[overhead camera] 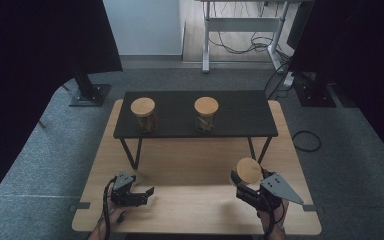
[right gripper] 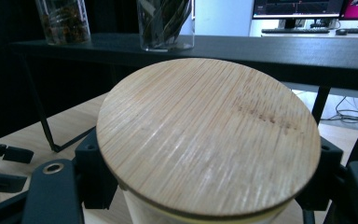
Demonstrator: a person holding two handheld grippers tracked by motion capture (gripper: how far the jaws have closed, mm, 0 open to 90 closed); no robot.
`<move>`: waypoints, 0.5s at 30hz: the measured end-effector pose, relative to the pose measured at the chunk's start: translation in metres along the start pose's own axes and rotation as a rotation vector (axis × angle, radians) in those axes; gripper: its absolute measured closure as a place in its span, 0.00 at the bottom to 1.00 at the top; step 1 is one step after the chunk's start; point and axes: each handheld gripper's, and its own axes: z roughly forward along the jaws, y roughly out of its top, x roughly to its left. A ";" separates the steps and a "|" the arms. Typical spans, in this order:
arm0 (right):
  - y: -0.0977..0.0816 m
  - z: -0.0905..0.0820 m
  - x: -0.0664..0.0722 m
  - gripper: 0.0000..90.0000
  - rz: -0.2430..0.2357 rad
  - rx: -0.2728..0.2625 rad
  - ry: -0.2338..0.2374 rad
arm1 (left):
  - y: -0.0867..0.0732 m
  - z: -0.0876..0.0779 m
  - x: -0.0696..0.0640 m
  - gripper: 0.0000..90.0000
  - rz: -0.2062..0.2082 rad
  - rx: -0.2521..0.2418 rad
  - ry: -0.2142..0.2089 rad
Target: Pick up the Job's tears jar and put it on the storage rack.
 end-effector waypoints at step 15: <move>0.013 0.005 0.003 0.28 -0.027 -0.018 0.007 | 0.000 0.000 0.000 0.08 -0.001 0.001 -0.001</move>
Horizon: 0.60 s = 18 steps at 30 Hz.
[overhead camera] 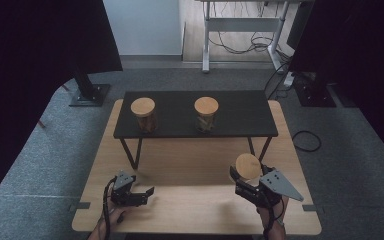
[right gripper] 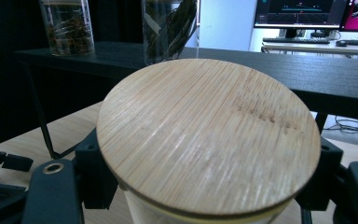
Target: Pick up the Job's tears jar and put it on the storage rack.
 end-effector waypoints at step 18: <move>0.012 0.002 -0.004 0.28 -0.004 -0.017 -0.008 | 0.000 0.000 0.000 0.08 -0.002 -0.001 0.001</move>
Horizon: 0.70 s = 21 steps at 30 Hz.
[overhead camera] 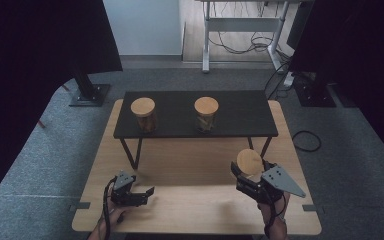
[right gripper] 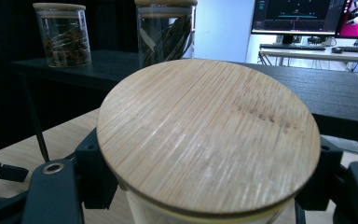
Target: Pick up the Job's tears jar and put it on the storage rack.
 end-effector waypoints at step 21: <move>0.024 0.004 -0.005 0.28 -0.008 -0.036 0.002 | 0.000 0.000 0.000 0.08 0.002 0.000 0.000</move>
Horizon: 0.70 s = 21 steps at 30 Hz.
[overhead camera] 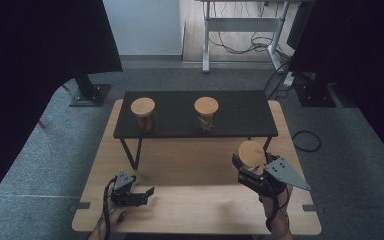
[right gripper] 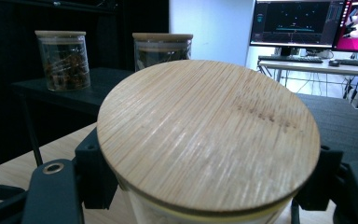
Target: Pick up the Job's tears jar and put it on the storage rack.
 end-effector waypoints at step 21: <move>0.017 0.010 -0.007 0.28 -0.004 -0.013 -0.006 | 0.000 0.000 0.000 0.08 0.003 0.002 0.001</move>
